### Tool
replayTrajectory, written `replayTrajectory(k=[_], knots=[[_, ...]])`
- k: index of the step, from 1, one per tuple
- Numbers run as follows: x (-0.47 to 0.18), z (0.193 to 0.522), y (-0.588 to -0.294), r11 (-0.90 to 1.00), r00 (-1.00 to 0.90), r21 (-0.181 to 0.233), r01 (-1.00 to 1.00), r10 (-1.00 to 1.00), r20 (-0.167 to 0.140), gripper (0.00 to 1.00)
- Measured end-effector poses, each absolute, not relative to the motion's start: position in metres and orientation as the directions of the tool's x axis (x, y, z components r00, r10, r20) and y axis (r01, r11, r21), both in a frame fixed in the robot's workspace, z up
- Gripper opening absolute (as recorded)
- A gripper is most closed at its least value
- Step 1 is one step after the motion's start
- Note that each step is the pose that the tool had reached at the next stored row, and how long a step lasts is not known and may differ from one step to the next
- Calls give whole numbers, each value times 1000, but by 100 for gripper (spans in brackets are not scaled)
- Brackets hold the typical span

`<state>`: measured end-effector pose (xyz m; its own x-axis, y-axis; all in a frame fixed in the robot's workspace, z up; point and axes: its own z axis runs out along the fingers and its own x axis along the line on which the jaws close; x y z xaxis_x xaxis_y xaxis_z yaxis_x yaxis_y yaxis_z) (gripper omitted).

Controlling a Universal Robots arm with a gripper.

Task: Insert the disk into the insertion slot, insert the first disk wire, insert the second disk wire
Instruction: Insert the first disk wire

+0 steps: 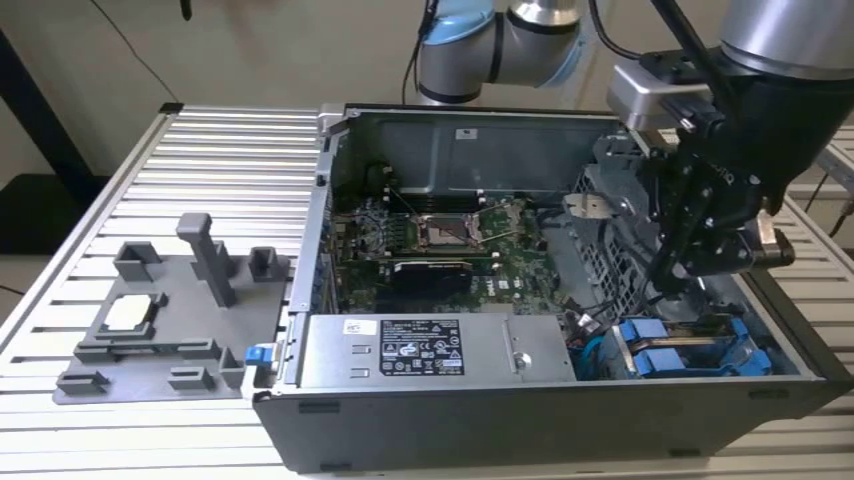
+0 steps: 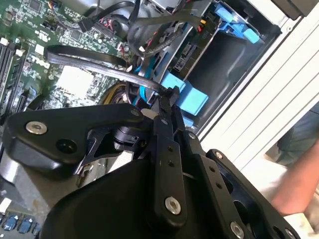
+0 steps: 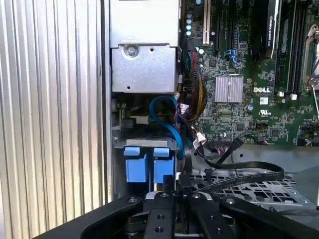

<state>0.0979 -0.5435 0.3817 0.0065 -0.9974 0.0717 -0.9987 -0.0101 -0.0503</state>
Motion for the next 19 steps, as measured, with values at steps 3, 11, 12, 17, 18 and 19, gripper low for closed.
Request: replayTrajectory(k=[3, 11, 12, 17, 18, 19], knots=[[104, 381, -547, -10, 8, -36, -999, -998, 68, 16], [124, 380, -551, -10, 11, 11, -1000, -998, 56, 16], [127, 380, -552, -10, 11, 15, -1000, -999, 54, 16], [138, 377, -553, -10, 11, 30, -999, -999, 35, 16], [138, 377, -553, -10, 11, 32, -999, -999, 31, 16], [139, 377, -554, -10, 11, 35, -999, -999, 30, 16]])
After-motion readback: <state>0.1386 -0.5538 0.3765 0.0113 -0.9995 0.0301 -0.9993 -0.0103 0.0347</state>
